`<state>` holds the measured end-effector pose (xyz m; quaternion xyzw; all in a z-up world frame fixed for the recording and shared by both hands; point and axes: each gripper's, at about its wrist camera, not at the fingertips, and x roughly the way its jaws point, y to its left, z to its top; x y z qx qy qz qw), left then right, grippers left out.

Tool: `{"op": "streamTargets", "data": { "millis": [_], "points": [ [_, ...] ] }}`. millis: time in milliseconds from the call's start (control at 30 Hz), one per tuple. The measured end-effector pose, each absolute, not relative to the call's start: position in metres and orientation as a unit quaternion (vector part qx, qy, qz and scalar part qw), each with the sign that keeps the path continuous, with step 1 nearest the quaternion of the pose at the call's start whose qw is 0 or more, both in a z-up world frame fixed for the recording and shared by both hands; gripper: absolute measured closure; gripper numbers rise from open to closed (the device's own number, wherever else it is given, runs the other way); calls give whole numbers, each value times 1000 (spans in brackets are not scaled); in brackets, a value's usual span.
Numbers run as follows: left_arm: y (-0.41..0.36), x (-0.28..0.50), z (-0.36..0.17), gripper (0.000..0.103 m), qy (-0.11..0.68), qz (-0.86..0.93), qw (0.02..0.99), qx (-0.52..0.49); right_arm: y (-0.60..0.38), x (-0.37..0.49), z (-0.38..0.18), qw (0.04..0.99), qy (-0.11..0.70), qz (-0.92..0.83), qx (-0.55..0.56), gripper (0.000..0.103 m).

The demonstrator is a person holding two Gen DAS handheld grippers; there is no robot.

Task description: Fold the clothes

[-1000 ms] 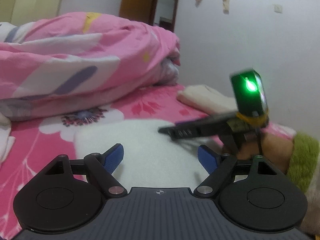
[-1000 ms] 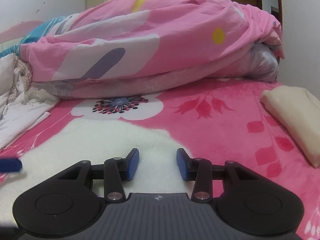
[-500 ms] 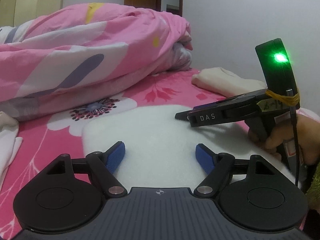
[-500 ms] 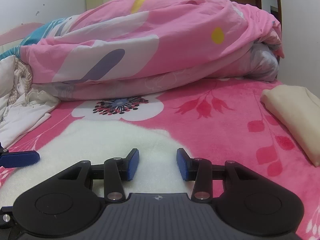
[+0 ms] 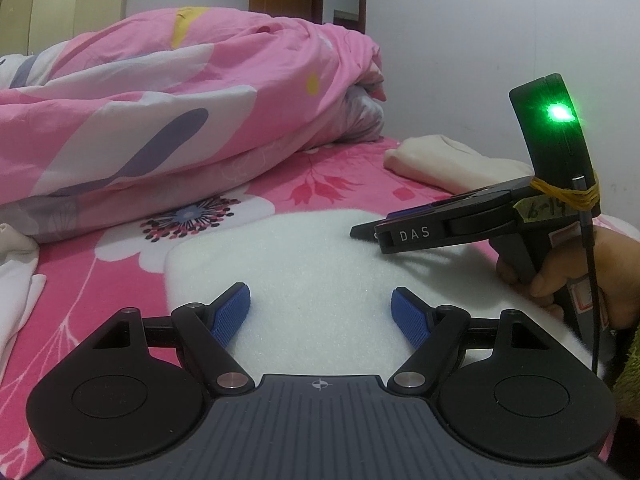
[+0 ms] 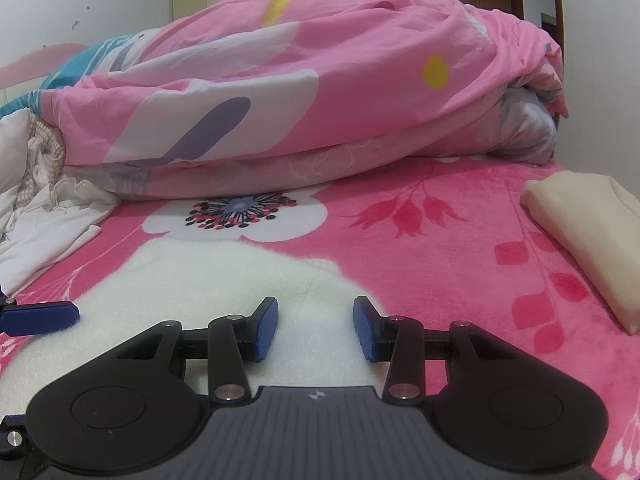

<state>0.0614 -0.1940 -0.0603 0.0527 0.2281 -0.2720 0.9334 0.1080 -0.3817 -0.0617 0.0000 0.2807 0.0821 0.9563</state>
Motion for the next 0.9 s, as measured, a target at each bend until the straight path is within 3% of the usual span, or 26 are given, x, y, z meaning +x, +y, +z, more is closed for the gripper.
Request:
{"op": "streamTargets", "data": {
  "millis": [900],
  "points": [
    [-194, 60, -61, 24, 227, -270, 934, 54, -382, 107, -61, 957, 279, 82, -4, 60]
  ]
}}
